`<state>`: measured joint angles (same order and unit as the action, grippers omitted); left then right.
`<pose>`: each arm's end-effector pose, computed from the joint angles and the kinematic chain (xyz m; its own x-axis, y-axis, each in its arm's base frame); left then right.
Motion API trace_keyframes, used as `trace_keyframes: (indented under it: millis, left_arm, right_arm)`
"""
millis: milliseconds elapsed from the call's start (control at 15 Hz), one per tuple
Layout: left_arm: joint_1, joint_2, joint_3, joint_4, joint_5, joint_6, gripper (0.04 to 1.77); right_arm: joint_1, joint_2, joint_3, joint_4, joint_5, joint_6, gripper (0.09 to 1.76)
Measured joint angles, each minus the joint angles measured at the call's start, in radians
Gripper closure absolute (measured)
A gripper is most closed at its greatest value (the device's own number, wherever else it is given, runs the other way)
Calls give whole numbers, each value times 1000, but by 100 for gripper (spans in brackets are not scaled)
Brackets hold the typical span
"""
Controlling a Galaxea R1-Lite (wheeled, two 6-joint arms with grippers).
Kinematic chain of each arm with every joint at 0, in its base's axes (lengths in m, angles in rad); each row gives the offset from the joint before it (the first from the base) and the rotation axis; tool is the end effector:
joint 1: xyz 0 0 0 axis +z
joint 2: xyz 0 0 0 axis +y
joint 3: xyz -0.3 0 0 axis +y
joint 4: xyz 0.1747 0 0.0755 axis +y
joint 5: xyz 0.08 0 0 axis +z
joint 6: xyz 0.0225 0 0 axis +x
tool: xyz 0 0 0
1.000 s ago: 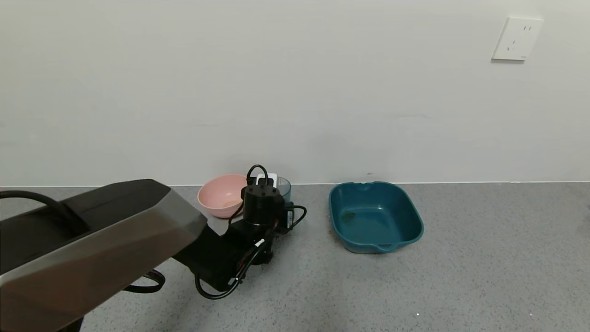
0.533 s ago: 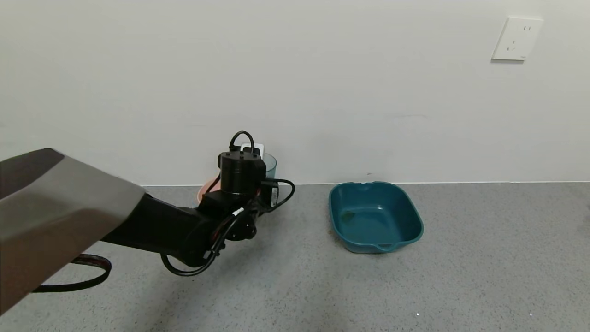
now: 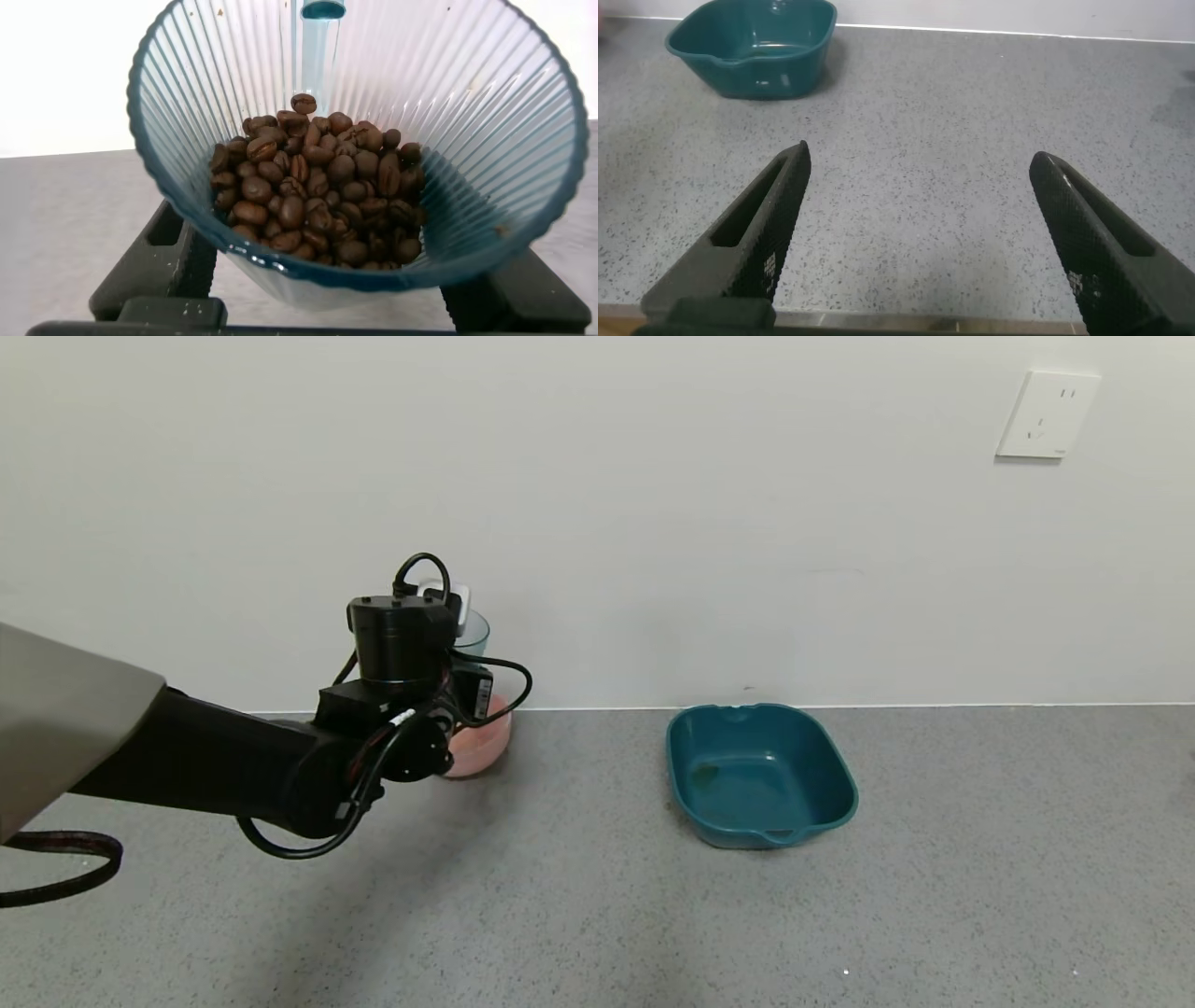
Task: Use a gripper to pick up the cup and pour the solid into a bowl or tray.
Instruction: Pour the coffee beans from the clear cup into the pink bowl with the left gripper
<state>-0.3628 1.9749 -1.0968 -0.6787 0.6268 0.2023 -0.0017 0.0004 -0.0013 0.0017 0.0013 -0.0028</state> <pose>0.3636 -0.1239 0.1702 0.9504 0.2666 -0.1604 -0.2078 0.9275 0.3108 -0.0229 0.0001 0.0757 1.0000 -0.0004 -0.0008 0.0004 1.0000 -0.0028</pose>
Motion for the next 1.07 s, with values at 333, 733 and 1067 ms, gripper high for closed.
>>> trace_keyframes:
  millis: [333,733,1067]
  left_arm:
    - [85,-12,11,0,11,70,50]
    - [166,-4,26,0,48,238,50]
    - [186,12,20,-1,73,372,50]
  right_arm:
    - [0,0,0,0,0,0,14]
    - [0,0,0,0,0,0,14]
    - [0,0,0,0,0,0,14]
